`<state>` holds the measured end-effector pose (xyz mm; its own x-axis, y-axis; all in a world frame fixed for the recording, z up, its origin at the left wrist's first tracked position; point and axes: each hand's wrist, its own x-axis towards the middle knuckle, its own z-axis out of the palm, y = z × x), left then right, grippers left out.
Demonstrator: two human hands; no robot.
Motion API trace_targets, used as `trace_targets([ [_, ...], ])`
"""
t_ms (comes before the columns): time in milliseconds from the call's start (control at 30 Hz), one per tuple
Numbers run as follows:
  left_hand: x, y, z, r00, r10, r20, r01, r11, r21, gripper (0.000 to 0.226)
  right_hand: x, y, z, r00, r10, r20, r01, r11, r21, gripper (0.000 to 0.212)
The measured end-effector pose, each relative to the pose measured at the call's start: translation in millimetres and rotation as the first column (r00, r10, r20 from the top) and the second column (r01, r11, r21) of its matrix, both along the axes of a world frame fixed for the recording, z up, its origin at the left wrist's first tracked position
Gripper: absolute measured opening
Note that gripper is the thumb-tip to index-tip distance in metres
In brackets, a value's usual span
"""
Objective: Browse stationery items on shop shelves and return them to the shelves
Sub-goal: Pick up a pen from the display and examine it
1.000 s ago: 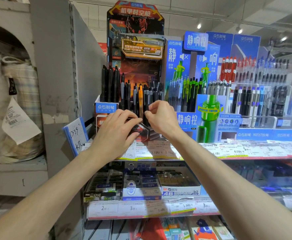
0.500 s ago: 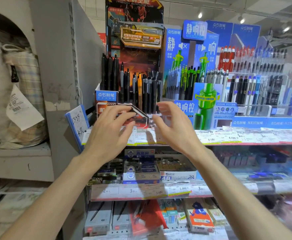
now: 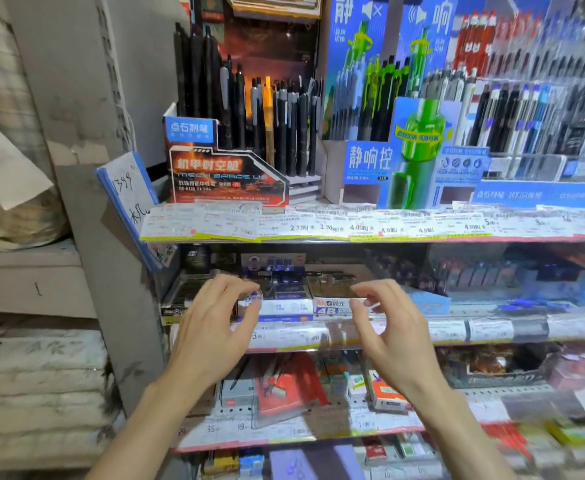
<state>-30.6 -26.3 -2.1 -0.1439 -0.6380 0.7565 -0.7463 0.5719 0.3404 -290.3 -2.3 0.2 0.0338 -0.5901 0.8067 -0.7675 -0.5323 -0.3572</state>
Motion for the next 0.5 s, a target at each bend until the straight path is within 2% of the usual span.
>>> trace_targets([
  [100, 2, -18, -11, 0.993, 0.083, 0.087, -0.094, 0.988, 0.126, 0.036, -7, -20, -18, 0.995, -0.089, -0.038, 0.093, 0.99, 0.103, 0.011],
  [267, -3, -41, -11, 0.955, 0.21, 0.209, -0.264, 0.924, 0.276, 0.037, 1, -51, -17, 0.974, -0.141, -0.175, 0.175, 0.965, 0.196, 0.012],
  [367, -2, -51, -9, 0.925, 0.257, 0.279, -0.334, 0.901, 0.278, 0.048, 15, -66, 0, 0.935, -0.219, -0.277, 0.3, 0.908, 0.294, 0.025],
  [500, -6, -50, -10, 0.922, 0.289, 0.258, -0.345, 0.915, 0.208, 0.043, 26, -88, 19, 0.936, -0.131, -0.326, 0.238, 0.919, 0.314, 0.032],
])
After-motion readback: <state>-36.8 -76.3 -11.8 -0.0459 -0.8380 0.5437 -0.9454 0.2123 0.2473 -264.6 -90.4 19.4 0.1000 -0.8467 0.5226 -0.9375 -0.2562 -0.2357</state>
